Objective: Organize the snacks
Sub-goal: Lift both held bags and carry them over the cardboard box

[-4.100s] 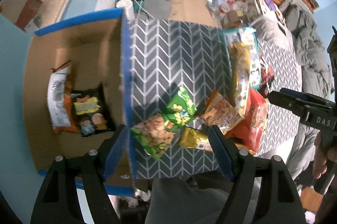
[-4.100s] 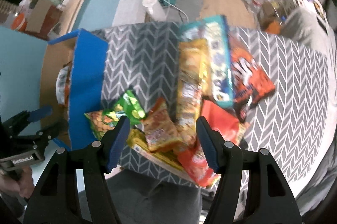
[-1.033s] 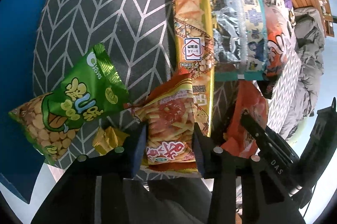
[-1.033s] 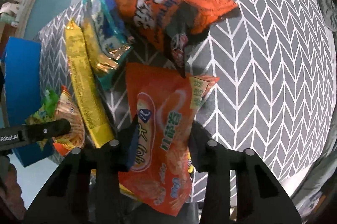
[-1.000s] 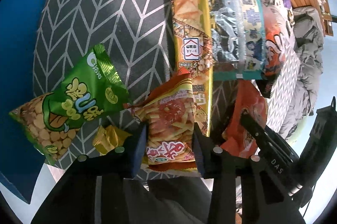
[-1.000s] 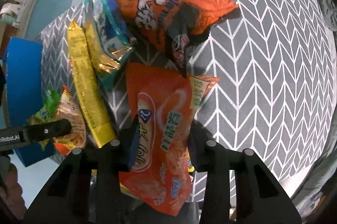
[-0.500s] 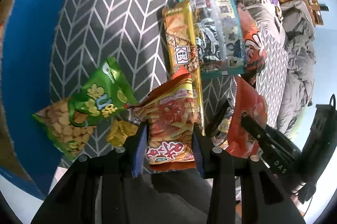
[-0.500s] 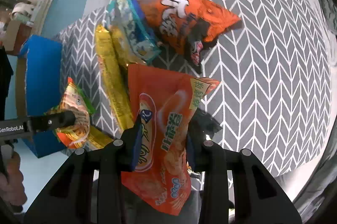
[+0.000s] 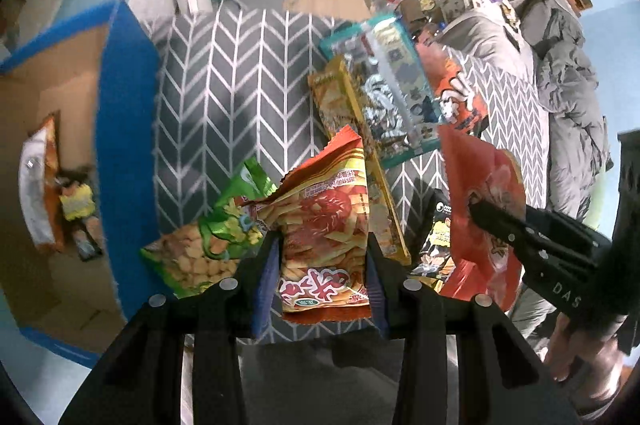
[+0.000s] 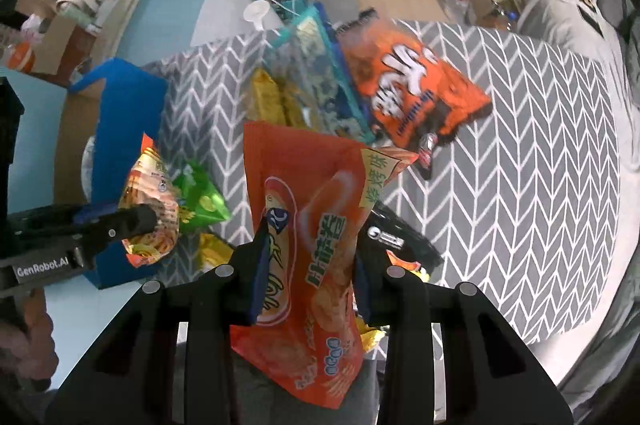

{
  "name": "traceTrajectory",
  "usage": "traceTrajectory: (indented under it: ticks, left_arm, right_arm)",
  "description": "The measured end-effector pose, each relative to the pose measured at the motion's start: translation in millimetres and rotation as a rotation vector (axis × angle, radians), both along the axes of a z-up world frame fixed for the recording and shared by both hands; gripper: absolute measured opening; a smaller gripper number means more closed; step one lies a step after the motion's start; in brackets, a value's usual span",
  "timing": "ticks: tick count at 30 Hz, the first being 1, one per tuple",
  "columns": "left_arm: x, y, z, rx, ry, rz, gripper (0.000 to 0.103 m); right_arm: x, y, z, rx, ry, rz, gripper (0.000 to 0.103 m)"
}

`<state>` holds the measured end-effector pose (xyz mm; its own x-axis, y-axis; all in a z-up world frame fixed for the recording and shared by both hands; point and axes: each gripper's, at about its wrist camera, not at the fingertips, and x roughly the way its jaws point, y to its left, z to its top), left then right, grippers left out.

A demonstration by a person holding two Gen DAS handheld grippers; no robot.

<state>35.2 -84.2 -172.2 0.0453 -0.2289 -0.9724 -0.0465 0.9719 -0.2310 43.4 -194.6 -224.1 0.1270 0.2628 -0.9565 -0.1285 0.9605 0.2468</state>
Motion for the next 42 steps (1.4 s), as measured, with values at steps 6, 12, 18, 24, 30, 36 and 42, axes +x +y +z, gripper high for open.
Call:
traceTrajectory:
  ticks: [6,12,18,24,30,36,42]
  left_arm:
    - [-1.4,8.0,21.7,0.019,-0.056,-0.016,0.04]
    - [-6.8,22.9,36.0,0.031,-0.094,-0.007,0.04]
    - [-14.4,41.0,49.9,0.037,-0.122,0.016,0.04]
    - [-23.4,66.2,60.7,0.031,-0.137,0.064,0.04]
    - [-33.4,93.1,69.0,0.031,-0.148,0.123,0.04]
    - [-46.1,122.9,76.1,0.041,-0.167,0.177,0.04]
    - [-57.0,157.0,74.5,0.057,-0.167,0.242,0.04]
  right_arm:
    - [7.6,23.1,16.5,0.01,-0.025,0.042,0.034]
    - [10.8,49.9,31.8,0.023,-0.051,0.096,0.034]
    - [13.5,75.5,42.5,0.041,-0.066,0.153,0.034]
    - [14.7,105.2,52.7,0.063,-0.081,0.215,0.034]
    - [18.8,140.5,58.0,0.085,-0.09,0.278,0.034]
    - [20.3,175.0,62.1,0.099,-0.1,0.341,0.034]
    - [23.0,215.2,58.2,0.11,-0.096,0.397,0.034]
